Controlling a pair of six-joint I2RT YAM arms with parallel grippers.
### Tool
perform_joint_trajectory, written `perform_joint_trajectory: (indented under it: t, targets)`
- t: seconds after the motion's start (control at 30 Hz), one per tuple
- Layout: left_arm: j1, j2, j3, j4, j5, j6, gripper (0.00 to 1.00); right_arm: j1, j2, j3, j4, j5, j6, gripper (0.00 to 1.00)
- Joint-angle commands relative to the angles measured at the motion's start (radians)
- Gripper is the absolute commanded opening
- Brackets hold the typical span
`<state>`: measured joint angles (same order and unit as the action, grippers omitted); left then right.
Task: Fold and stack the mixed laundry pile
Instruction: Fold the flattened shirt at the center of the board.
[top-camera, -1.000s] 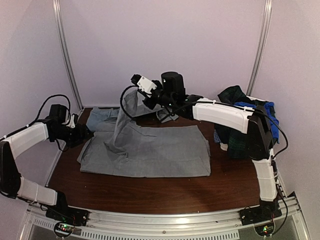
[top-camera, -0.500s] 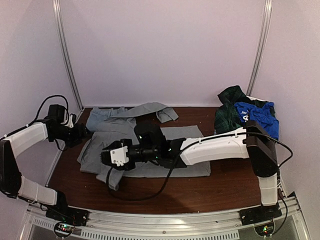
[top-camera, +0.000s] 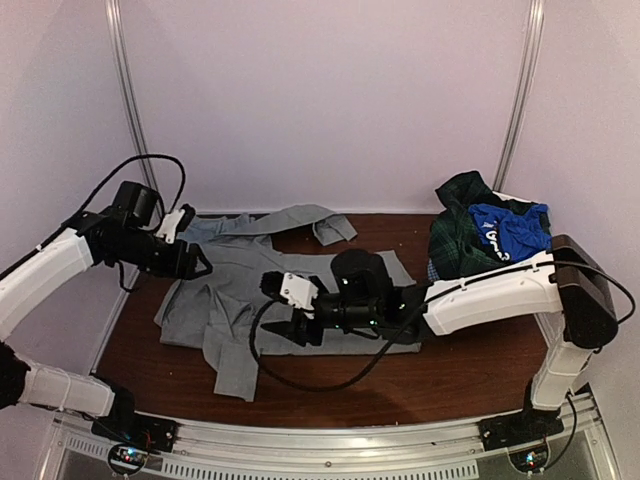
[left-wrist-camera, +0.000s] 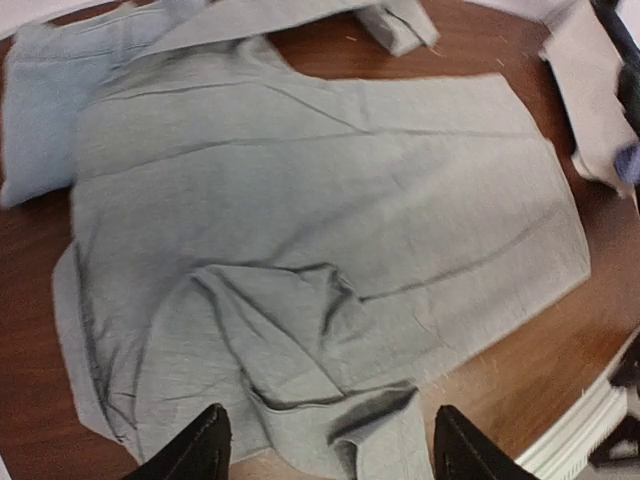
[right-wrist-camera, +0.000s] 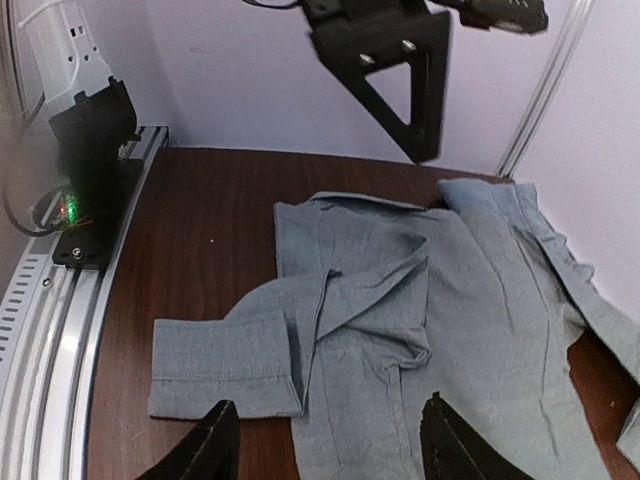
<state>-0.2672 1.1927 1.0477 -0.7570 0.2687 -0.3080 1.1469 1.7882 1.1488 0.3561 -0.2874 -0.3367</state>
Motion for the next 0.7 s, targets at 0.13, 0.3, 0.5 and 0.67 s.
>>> perform_joint_trajectory:
  t: [0.13,0.3,0.5,0.67]
  targets:
    - [-0.429,0.044,-0.005,-0.255,-0.233,0.043,0.68,-0.123,-0.228,-0.343,0.156,-0.061,0.49,0.63]
    - [-0.495,0.13,0.016,-0.265,-0.283,0.053,0.71,-0.17,-0.311,-0.425,0.174,-0.049,0.524,0.63]
    - [-0.515,0.346,0.103,-0.286,-0.275,0.139,0.67,-0.21,-0.366,-0.475,0.174,-0.064,0.541,0.63]
    - [-0.563,0.469,0.143,-0.298,-0.323,0.142,0.64,-0.238,-0.412,-0.529,0.203,-0.068,0.558,0.62]
